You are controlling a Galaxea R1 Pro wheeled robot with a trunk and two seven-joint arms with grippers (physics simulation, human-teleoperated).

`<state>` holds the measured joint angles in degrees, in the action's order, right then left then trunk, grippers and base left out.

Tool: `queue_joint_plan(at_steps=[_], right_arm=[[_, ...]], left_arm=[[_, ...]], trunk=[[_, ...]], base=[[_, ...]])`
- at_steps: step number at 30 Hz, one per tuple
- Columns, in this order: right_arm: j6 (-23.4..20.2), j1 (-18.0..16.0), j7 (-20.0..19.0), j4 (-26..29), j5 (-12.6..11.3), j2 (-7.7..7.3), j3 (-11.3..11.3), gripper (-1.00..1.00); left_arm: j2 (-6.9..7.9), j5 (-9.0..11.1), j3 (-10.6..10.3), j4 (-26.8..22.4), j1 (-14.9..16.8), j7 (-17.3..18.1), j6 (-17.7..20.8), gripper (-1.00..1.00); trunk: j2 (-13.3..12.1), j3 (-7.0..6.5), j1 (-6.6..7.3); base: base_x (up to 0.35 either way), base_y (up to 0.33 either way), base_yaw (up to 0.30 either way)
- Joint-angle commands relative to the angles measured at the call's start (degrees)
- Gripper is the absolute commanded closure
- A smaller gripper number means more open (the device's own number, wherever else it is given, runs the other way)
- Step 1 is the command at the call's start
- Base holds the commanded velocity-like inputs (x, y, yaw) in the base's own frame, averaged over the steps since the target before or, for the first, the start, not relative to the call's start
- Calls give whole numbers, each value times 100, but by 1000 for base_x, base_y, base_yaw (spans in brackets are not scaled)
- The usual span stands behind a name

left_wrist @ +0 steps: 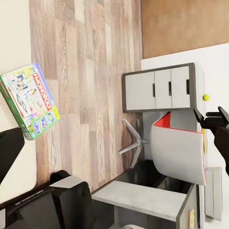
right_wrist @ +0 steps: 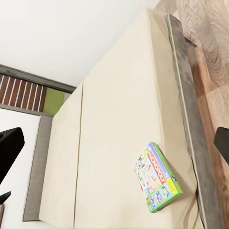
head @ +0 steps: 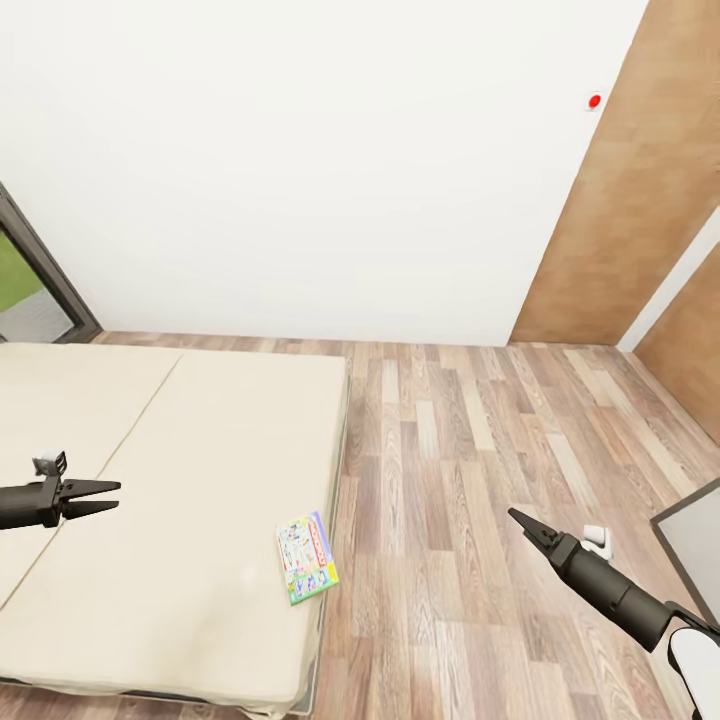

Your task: Put all the toys in the child's room - the three board games (two on the bed and one on the table), the two jigsaw puzzles on the table, and the tennis ball on the table - inside the toy box on the table in the child's room.

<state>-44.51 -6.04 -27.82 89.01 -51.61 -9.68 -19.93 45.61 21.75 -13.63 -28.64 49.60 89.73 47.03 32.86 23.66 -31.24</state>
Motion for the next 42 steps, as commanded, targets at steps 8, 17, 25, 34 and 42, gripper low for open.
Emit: queue_joint_plan(at_steps=[8, 17, 25, 34, 42], right_arm=[[-32, -3, -5, 2, -8, 1, -8, -100], [-31, -2, -4, 2, -7, 8, -10, -100], [-31, -3, -4, 2, -12, 9, -11, -100], [-31, -3, -8, 2, -16, 9, -11, -100], [-31, -5, -5, 2, -23, 11, -9, -100]], left_arm=[[8, 17, -42, 6, 7, 27, 61, -100], [7, 17, -43, 3, 6, 27, 61, -100], [6, 19, -43, 5, 7, 27, 61, -100], [4, 20, -43, 7, 6, 27, 61, -100], [5, 17, -43, 5, 6, 27, 61, -100]], trunk=[[7, -68, -2], [7, -153, -2], [7, -228, -2], [7, -309, -2], [7, -344, -2]], base=[[0, 0, 51], [0, 0, 70], [0, 0, 95], [0, 0, 140], [0, 0, 82]])
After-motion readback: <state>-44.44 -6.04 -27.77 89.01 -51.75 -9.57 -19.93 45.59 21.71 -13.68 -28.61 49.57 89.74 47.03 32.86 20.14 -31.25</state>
